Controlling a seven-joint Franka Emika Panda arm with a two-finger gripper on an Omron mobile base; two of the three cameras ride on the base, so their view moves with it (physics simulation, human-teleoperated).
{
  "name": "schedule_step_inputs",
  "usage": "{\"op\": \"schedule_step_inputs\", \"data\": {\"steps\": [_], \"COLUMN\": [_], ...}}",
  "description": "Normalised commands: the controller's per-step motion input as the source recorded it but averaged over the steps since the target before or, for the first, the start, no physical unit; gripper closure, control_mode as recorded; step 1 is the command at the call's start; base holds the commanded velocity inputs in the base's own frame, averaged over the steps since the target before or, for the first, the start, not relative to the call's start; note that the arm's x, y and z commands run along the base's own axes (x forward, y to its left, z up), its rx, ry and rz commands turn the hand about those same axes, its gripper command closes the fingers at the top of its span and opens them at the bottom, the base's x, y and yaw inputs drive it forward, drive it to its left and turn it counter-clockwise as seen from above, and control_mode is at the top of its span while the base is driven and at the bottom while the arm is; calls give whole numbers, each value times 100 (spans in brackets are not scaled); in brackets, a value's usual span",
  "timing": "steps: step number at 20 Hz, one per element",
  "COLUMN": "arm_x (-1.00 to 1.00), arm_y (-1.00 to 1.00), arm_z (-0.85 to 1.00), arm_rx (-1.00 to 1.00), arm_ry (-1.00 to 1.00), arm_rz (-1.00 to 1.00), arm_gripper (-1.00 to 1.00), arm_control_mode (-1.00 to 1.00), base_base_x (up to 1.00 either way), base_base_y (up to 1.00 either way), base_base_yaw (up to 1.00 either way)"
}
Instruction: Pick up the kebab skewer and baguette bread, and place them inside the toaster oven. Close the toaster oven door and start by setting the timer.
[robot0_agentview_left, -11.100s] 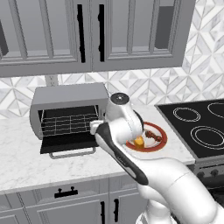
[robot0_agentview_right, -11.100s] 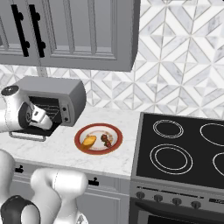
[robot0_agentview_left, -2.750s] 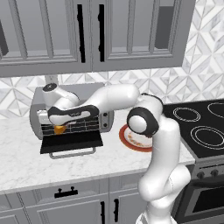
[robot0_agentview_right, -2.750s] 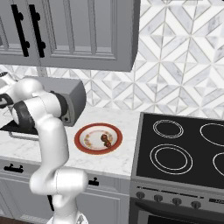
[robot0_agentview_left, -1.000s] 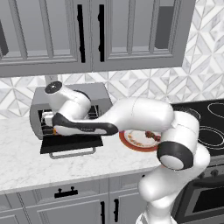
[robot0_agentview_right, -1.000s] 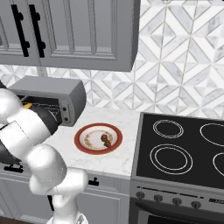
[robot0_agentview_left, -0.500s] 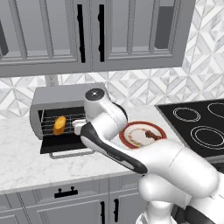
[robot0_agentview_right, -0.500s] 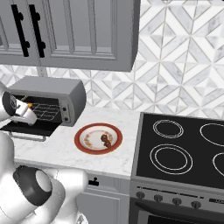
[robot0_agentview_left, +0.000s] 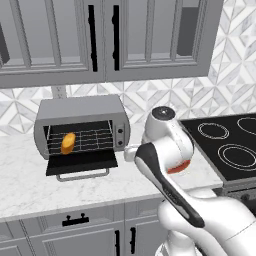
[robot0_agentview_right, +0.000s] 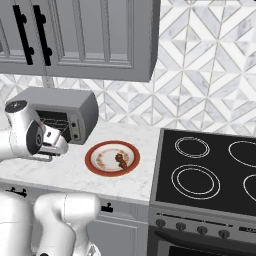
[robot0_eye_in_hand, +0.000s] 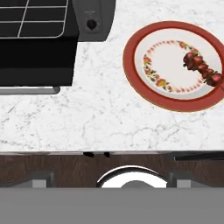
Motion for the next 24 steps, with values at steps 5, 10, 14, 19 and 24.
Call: {"op": "schedule_step_inputs", "data": {"steps": [5, 10, 14, 19, 24], "arm_x": [-6, 4, 18, 49, 67], "arm_y": [-100, -100, -100, -78, -12], "arm_z": [4, 0, 0, 0, -12], "arm_rx": [-2, -8, -11, -9, -1], "arm_ry": [11, 15, 16, 3, 1], "arm_rz": [2, 0, 0, 3, 7], "arm_gripper": [-100, -100, -100, -100, -100], "arm_control_mode": [-100, -100, -100, -100, -100], "base_base_x": [0, 0, 0, 0, 0], "base_base_y": [0, 0, 0, 0, 0], "base_base_yaw": [0, 0, 0, 0, 0]}}
